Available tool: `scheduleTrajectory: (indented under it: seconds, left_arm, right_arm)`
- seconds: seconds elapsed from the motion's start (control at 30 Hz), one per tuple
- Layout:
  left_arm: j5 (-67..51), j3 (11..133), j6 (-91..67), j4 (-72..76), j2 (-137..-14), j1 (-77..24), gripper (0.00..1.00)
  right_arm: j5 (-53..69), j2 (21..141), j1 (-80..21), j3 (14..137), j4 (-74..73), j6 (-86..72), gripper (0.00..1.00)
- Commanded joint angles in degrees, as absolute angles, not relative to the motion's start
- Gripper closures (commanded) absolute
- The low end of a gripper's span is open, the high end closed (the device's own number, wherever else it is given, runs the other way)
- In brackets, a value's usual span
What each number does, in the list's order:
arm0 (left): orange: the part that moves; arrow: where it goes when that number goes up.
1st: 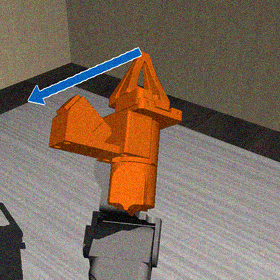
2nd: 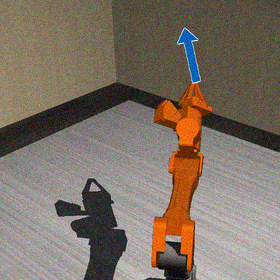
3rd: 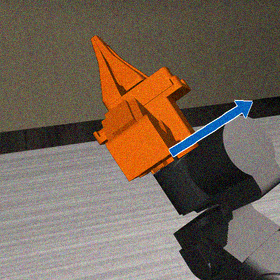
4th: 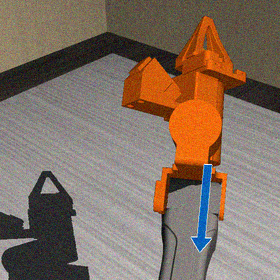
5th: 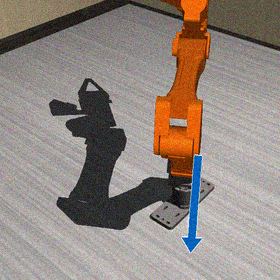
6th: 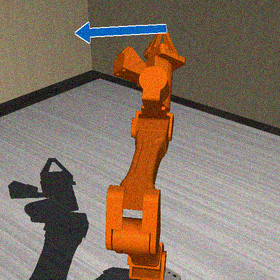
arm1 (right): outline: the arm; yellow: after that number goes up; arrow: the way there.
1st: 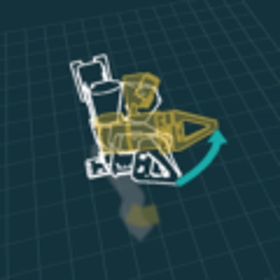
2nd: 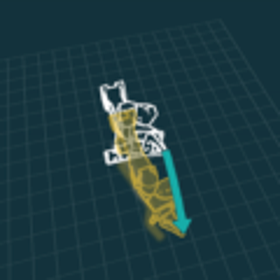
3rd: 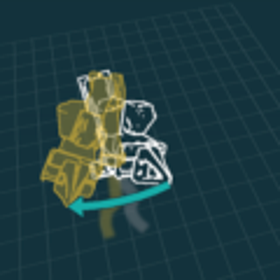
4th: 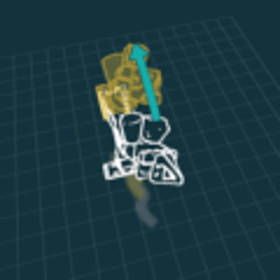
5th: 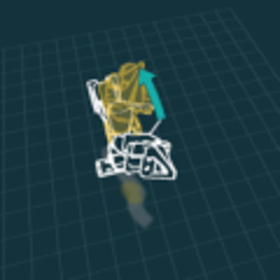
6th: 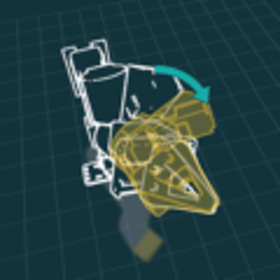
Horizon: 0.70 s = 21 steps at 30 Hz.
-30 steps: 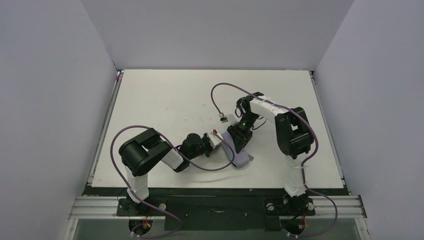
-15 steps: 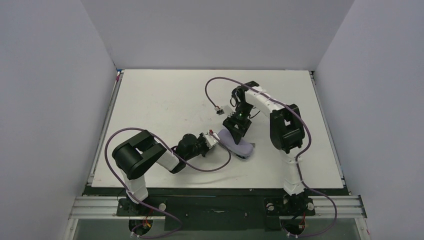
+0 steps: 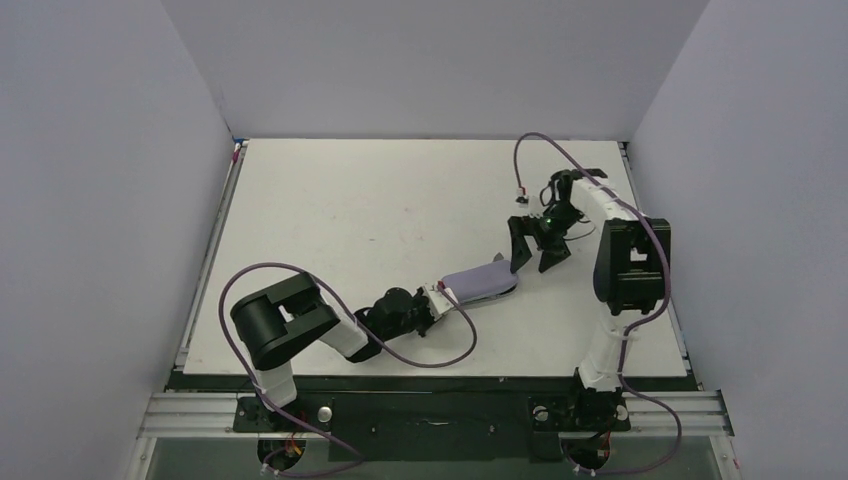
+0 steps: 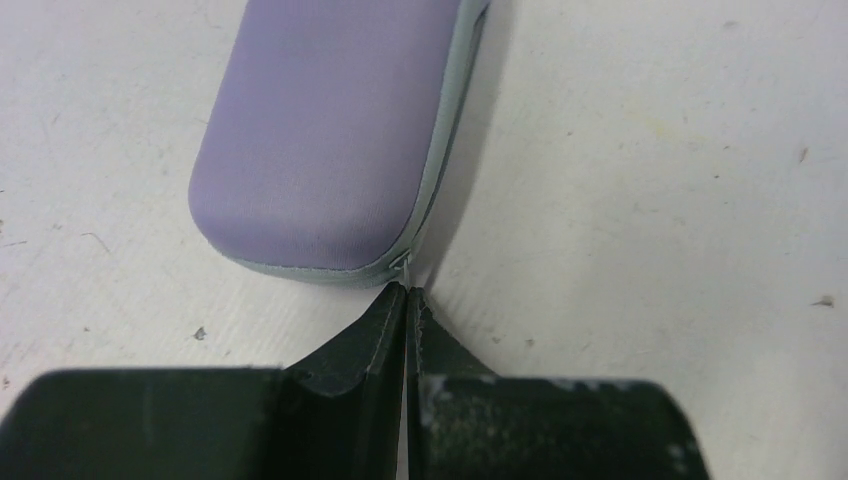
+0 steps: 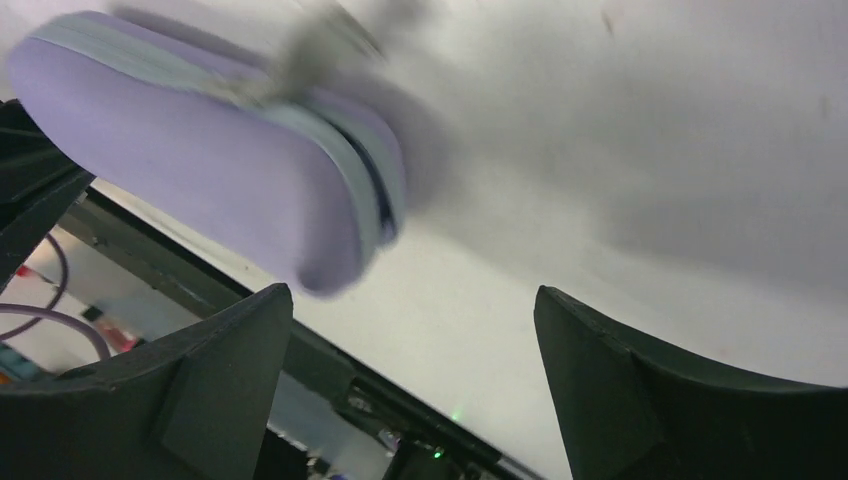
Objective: Open the umbrella
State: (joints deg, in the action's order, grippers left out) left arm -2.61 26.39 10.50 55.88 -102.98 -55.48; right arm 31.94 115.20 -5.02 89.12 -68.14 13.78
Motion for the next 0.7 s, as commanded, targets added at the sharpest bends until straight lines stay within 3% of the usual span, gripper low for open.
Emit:
scheduleTrajectory:
  seconds: [0.0,0.23,0.5,0.67]
  left_arm:
    - [0.21,29.07,7.36,53.84,-102.31,-58.03,1.0]
    - [1.35,31.27,7.11,54.04,-104.3,-60.25,1.0]
    - [1.86,33.11,8.1,53.72,-105.9,-60.56,1.0]
    - [1.78,33.03,8.74,53.63,-106.05,-60.56,1.0]
  right_arm:
    - [34.12,106.35,0.37,81.4,-66.73,7.8,0.14]
    - [40.46,102.11,1.59,73.51,-60.5,2.26,0.13]
    - [43.55,104.87,-6.36,72.32,-49.5,-9.14,0.12]
    - [41.11,105.8,-8.7,68.96,-40.52,-15.71,0.17]
